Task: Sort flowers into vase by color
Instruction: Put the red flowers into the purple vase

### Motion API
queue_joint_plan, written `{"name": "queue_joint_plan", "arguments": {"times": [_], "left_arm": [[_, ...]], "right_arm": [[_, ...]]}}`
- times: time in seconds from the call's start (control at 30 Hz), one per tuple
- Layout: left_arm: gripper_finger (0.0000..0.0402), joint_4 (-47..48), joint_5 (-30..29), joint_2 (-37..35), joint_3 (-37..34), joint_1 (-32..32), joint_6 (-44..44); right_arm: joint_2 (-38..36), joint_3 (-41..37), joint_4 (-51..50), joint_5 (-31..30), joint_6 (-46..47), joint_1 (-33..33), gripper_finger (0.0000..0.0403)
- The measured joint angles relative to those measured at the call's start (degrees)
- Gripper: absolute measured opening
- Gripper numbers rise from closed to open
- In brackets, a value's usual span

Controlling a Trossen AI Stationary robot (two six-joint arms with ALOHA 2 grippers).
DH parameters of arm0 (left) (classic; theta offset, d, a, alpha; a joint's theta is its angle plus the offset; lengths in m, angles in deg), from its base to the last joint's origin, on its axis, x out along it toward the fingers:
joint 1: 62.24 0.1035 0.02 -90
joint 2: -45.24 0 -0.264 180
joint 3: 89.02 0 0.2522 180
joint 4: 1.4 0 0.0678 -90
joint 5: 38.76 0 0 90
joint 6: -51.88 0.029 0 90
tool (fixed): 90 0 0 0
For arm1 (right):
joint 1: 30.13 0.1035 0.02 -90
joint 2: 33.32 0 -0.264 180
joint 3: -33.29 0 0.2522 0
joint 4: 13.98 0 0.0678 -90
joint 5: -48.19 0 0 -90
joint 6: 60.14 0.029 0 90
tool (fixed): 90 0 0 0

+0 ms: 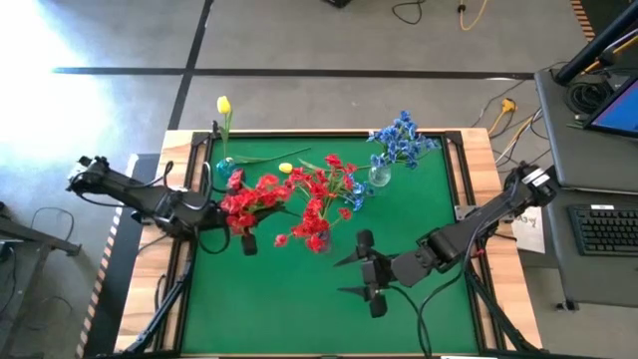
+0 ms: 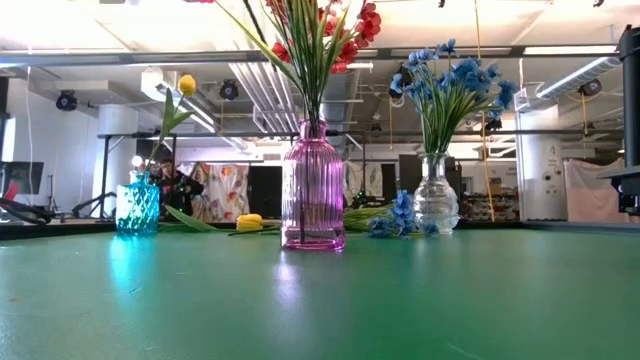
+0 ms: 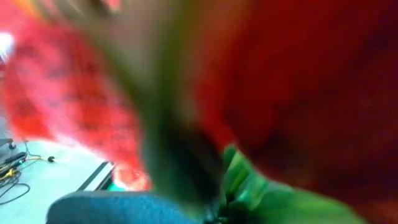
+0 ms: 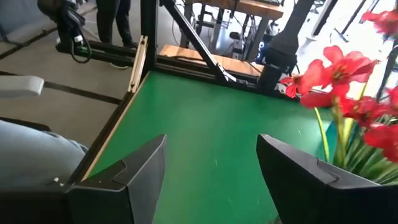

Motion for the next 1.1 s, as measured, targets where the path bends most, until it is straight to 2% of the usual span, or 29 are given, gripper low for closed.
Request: {"name": "queue_joint_plan", "arguments": {"times": [0.23,0.5,1.1], "left_arm": [[0.0001,-9.92,0.13,0.57,-7.04,0.16,-0.34],[0.0001,-17.01,1.13,0.97,-10.73,0.18,-1.42],[0.0001,-19.19,0.57,10.62,-7.87,0.76,-3.38]], "right_arm": [[-1.19,-0.12,-0.40,-0.01,-0.24,-0.02,0.0244],[-0.99,-0.15,-0.38,-0.05,0.19,-0.42,0.0244],[-0.94,-0.89,-0.39,-1.69,1.28,-0.39,0.0244]]}}
